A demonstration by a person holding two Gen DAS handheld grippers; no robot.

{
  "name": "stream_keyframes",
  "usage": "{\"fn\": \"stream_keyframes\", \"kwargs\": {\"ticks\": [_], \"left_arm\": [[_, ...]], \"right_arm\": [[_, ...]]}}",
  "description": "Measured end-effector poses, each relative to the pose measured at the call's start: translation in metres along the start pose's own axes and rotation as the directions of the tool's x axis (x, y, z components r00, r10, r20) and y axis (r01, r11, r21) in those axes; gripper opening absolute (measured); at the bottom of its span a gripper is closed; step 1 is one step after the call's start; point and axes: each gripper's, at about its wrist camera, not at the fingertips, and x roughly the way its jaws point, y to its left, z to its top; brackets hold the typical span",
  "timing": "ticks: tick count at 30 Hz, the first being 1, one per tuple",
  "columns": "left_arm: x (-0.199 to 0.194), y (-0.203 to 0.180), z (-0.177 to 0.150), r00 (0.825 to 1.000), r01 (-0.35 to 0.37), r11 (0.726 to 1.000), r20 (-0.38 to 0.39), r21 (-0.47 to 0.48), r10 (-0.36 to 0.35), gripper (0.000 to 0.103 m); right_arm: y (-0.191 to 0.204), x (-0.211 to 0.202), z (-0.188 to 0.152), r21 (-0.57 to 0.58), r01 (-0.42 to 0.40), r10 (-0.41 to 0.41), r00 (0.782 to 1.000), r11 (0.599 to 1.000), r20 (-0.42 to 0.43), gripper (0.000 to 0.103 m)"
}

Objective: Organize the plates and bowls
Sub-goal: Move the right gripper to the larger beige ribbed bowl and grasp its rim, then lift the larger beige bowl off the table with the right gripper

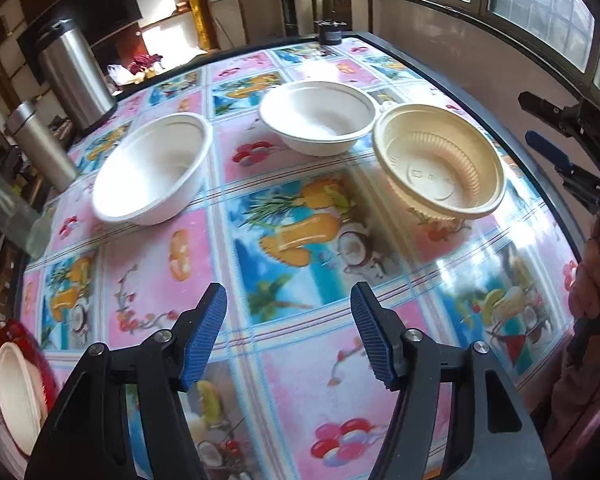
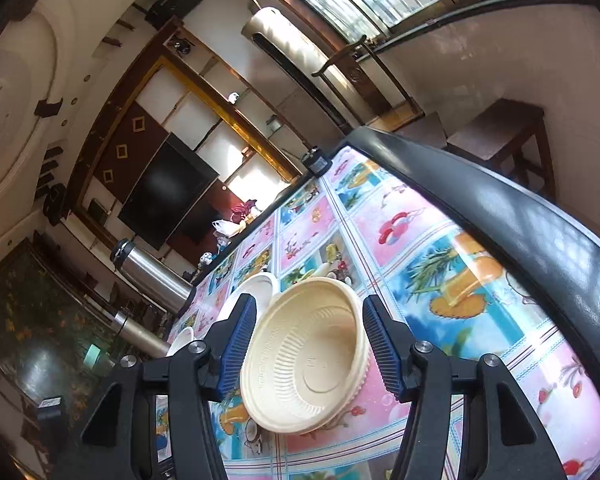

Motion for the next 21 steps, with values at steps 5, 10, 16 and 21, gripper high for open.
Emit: {"fn": "stream_keyframes", "kwargs": {"ticks": [5, 10, 16, 21], "left_arm": [[0.018, -0.009, 0.054, 0.986, 0.16, 0.984, -0.028, -0.082, -0.162, 0.07], [0.018, 0.002, 0.083, 0.95, 0.309, 0.913, 0.046, -0.267, -0.308, 0.078], [0.04, -0.002, 0.076, 0.902, 0.4, 0.868, -0.044, -0.294, -0.43, 0.078], [0.045, 0.012, 0.077, 0.866, 0.471, 0.82, -0.004, -0.324, -0.499, 0.078]], "right_arm": [[-0.018, 0.008, 0.003, 0.08, -0.019, 0.021, 1.0, 0.997, -0.023, 0.059], [-0.019, 0.012, 0.003, 0.105, -0.097, 0.098, 0.995, 0.99, -0.004, 0.059], [-0.02, 0.013, 0.001, 0.107, -0.091, 0.089, 0.996, 0.99, 0.014, 0.059], [-0.022, 0.012, -0.004, 0.113, -0.044, 0.043, 0.999, 0.993, 0.017, 0.059]]}}
